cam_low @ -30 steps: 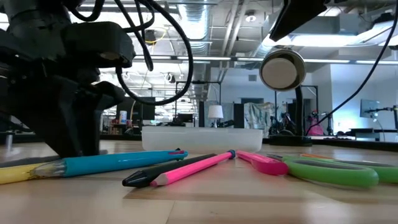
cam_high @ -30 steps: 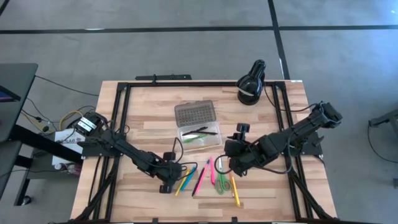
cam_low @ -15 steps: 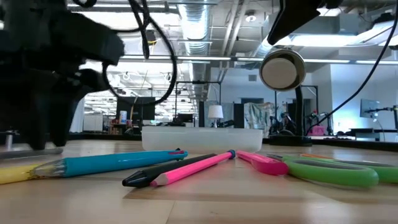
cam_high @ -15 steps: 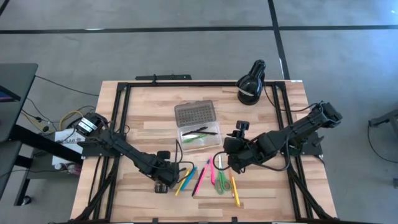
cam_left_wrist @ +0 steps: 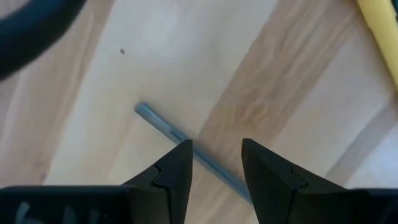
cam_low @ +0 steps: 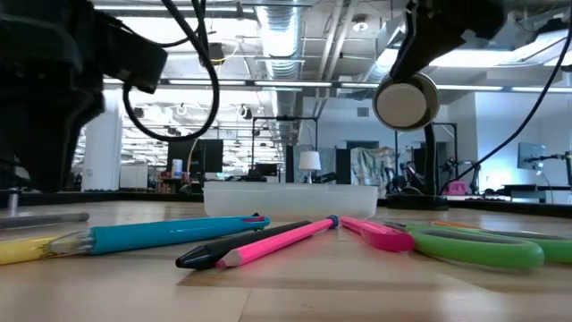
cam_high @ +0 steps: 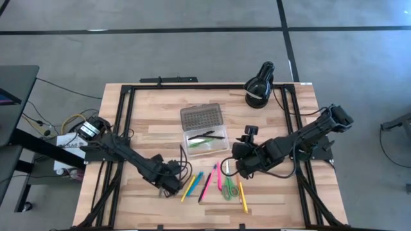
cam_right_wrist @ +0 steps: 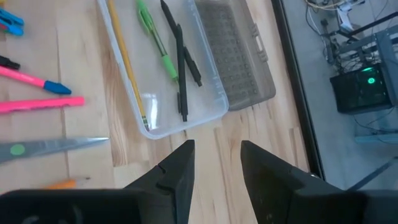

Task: Pick & place school supplies into a supply box
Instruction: Put the gray pen into the transparent supply box

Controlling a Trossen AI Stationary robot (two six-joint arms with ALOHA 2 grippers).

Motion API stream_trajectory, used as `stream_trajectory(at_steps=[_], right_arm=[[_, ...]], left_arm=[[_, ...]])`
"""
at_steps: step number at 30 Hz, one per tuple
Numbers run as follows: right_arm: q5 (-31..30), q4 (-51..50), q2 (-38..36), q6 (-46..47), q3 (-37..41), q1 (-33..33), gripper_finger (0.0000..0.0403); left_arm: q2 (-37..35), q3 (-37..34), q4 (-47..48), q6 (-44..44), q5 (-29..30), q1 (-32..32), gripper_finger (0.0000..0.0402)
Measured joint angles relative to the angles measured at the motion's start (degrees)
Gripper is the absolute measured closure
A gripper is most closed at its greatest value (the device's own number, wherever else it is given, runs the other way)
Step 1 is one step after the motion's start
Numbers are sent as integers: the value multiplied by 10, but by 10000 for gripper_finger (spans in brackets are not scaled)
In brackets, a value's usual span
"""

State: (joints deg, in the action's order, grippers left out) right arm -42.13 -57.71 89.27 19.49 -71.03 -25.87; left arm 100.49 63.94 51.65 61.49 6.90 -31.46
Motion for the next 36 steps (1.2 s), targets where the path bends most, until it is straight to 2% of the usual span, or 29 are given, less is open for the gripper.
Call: stream_trajectory(at_steps=[14,22,29,36], right_arm=[[-29,16,0,11,42,0,278],[-30,27,0,10,49,0,278],[-30,34,0,1,49,0,278],[-30,43,0,-4,49,1,278]], left_arm=[[-1,-2,1,88,-1,-30,269],[-1,-46,-11,156,-2,-42,269],[-1,-76,-91,141,-1,-42,269],[-5,-88,-101,121,-18,-44,269]])
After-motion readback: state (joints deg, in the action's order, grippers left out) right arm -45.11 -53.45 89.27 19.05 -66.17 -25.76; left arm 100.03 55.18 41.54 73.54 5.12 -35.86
